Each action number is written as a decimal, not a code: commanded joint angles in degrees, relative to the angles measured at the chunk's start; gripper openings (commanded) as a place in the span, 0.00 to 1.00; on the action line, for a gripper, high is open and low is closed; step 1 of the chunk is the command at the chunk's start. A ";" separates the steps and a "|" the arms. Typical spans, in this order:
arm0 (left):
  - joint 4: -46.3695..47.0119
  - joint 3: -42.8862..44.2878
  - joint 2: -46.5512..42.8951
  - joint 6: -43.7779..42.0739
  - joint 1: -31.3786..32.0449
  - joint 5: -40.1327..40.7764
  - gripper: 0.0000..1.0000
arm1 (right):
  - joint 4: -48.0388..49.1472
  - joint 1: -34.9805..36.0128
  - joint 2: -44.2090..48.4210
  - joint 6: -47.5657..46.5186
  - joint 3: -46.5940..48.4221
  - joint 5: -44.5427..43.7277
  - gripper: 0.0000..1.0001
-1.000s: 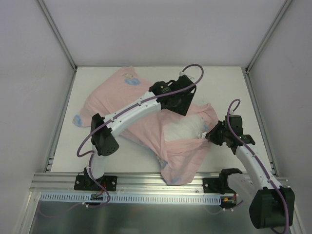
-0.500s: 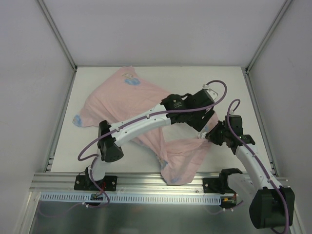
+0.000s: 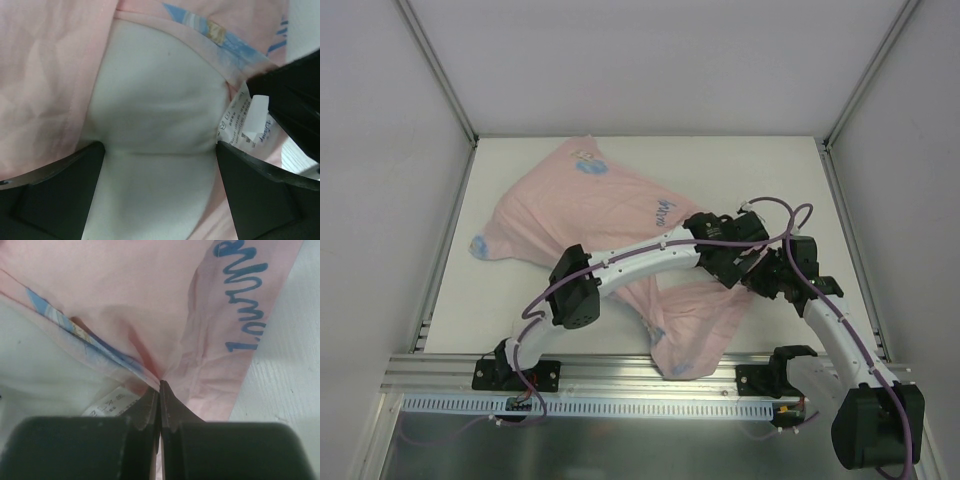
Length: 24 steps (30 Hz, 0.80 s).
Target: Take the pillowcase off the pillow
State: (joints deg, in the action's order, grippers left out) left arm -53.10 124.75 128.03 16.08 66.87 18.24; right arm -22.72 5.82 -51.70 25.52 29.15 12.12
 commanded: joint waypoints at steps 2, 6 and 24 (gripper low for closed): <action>-0.42 -1.00 3.45 3.43 -3.06 5.93 0.82 | -1.01 -0.37 0.64 0.41 -1.20 -0.34 0.01; -0.51 -2.58 3.72 5.54 -5.52 2.96 0.08 | -1.19 -0.38 1.60 0.32 -1.28 -0.34 0.01; 13.11 -26.66 -24.23 16.44 -15.02 -29.05 0.00 | -8.39 1.28 3.26 -10.21 8.71 1.33 0.69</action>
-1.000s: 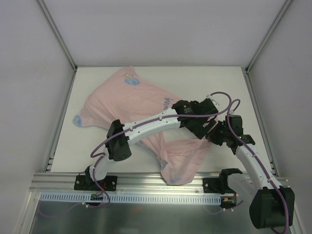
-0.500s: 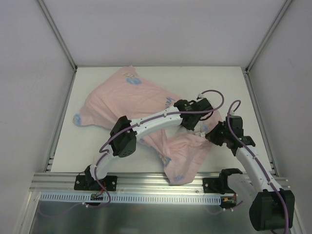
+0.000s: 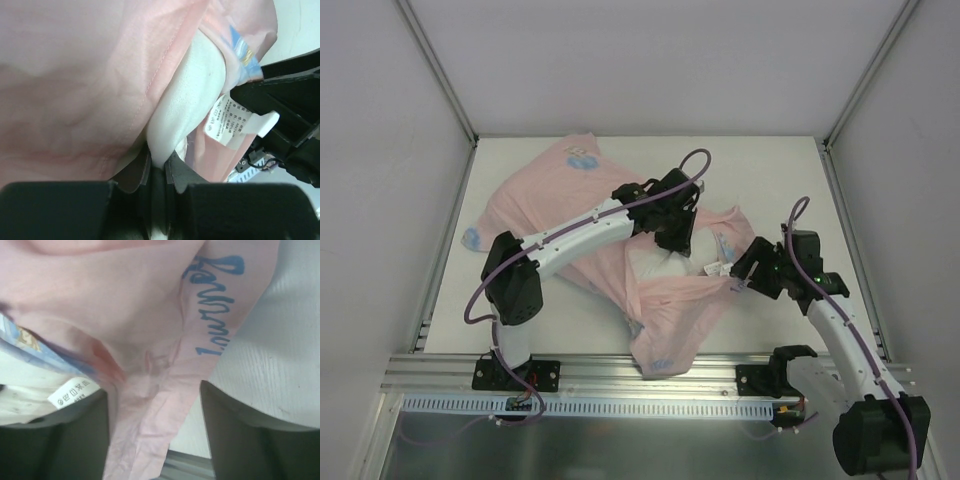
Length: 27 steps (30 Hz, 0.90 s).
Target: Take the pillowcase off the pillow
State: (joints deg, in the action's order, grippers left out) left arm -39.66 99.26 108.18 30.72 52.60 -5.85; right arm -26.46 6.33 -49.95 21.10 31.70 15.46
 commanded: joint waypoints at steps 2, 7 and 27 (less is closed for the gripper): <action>-0.24 -1.97 -4.73 2.32 -0.74 -5.92 0.00 | -5.44 2.19 3.01 -6.42 8.98 -4.38 0.78; 0.11 -1.88 -4.91 2.94 -0.74 -6.37 0.00 | -6.33 7.81 0.75 -8.18 16.80 -6.32 0.95; 0.29 -7.76 -18.26 3.91 -0.92 -4.00 0.00 | -2.20 3.70 -15.44 -5.82 14.09 -16.08 0.01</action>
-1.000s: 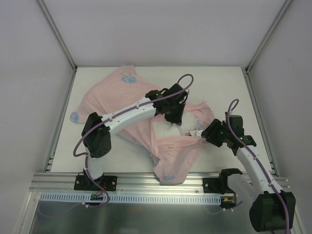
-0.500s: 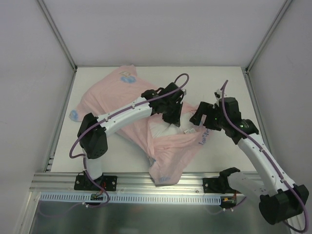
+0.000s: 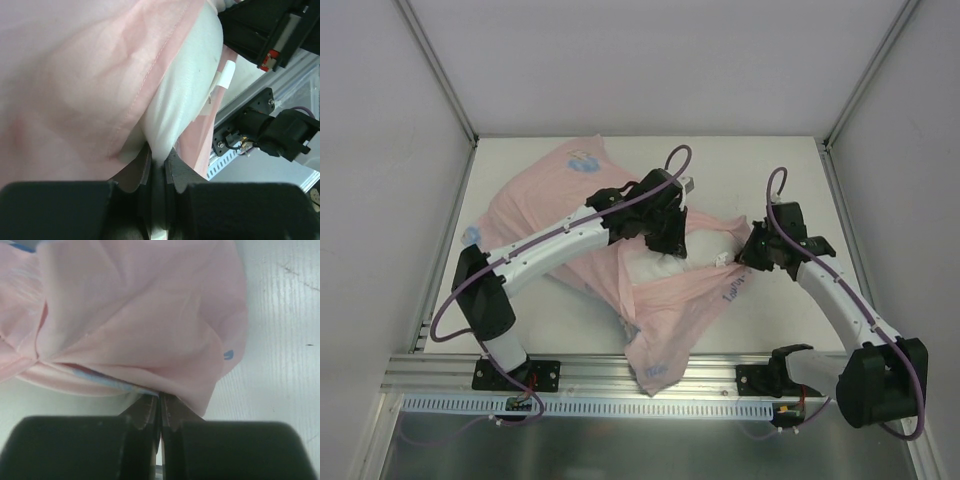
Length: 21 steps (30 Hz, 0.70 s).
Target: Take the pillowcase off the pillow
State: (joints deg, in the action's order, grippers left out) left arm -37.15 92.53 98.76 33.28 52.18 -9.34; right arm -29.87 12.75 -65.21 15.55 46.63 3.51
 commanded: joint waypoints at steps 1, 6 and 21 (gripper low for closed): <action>-2.32 -1.73 -10.85 1.44 -0.50 -0.24 0.00 | 1.74 -3.08 0.08 0.00 -1.36 -2.99 0.01; -2.23 -4.02 -15.87 2.31 -0.59 0.03 0.00 | 4.02 -6.33 -1.41 1.06 -1.10 0.27 0.01; -2.23 2.22 -19.57 0.47 -3.75 4.42 0.00 | 27.75 -7.57 -7.03 8.27 -16.92 18.11 0.01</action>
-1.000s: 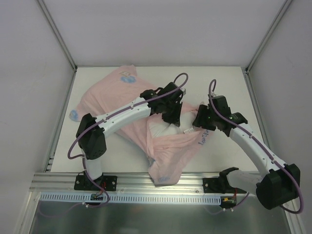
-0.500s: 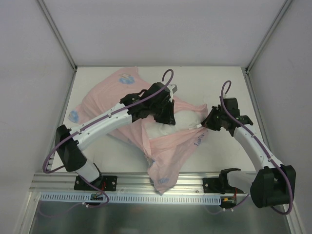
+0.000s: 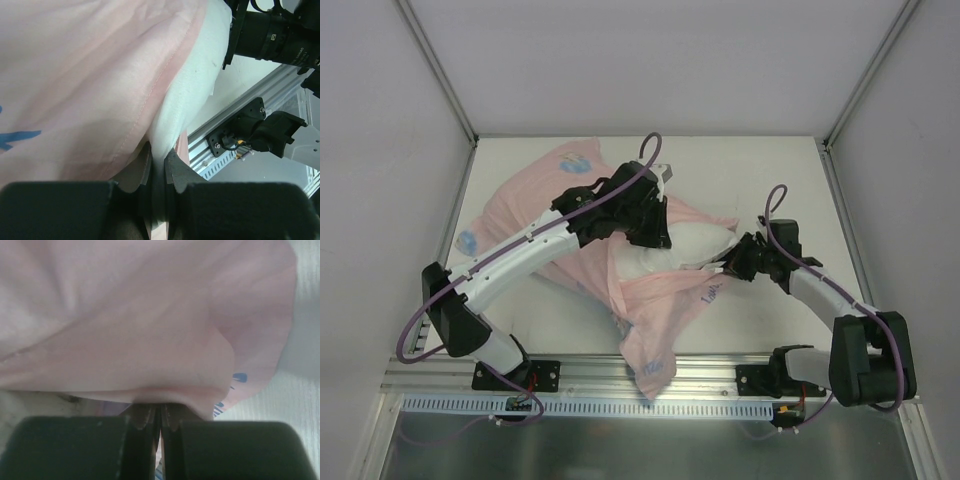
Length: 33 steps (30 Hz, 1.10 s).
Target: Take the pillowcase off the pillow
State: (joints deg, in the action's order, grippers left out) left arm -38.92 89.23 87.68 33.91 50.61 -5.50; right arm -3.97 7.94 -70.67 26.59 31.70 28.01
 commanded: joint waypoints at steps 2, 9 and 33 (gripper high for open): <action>-0.46 6.04 -8.58 0.02 -2.79 -0.82 0.00 | 1.59 -2.76 -2.01 -3.21 -1.73 -5.69 0.01; -0.37 9.73 -6.92 0.89 -4.20 -1.44 0.00 | 2.20 -2.41 -2.01 -3.21 -0.77 -3.85 0.01; 6.74 18.97 13.48 9.95 -7.46 -9.97 0.00 | -25.38 9.19 38.51 -3.30 9.31 -14.66 0.96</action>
State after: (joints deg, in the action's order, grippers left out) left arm -40.95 108.68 102.21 40.97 43.88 -13.30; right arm -24.21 16.16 -32.51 23.33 33.91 13.26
